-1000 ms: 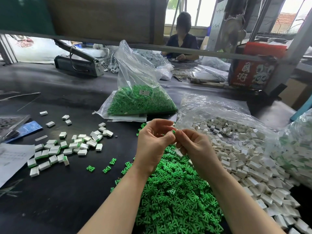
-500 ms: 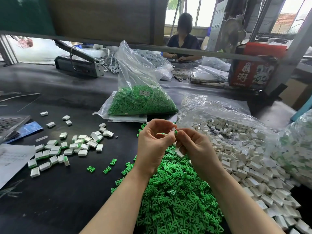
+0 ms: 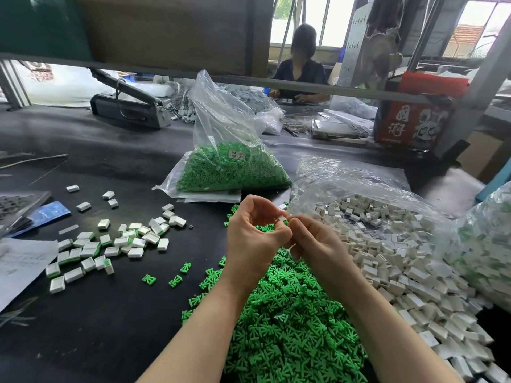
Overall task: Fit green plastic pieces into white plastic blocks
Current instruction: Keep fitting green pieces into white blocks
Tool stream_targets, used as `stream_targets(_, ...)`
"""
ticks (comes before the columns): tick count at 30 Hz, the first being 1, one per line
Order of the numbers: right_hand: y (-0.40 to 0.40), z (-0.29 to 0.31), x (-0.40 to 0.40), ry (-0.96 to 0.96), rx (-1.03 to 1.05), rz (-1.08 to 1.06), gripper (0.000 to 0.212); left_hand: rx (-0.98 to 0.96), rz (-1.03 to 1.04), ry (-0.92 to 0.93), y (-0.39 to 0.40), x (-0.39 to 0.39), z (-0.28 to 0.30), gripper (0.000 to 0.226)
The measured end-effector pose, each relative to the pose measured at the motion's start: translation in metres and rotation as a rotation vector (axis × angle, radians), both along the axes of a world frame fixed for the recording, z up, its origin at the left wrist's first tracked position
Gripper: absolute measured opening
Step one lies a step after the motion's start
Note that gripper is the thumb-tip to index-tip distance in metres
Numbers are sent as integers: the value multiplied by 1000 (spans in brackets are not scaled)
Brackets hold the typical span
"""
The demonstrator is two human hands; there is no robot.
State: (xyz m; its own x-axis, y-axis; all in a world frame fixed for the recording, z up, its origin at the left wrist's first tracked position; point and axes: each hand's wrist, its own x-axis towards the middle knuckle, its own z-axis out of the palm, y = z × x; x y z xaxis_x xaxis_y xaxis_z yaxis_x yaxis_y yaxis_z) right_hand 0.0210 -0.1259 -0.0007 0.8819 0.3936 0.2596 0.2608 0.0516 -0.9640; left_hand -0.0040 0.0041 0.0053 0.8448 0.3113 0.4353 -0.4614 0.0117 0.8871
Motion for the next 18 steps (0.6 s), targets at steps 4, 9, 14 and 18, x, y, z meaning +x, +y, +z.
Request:
stream_targets(4,0,-2,0,-7,-42,25,37,12,1,3,-1,-1,-1,22)
stream_targets(9,2,-1,-2,-55,-82,19,38,-23,-34,-8,-4,-3,-2,28)
stream_targets(14,5,0,-6,-66,-3,68,28,-127,-96,39,-9,0,-6,22)
stream_targets(18,7,0,-7,-103,-6,2,27,-258,-150,65,-13,0,-5,24)
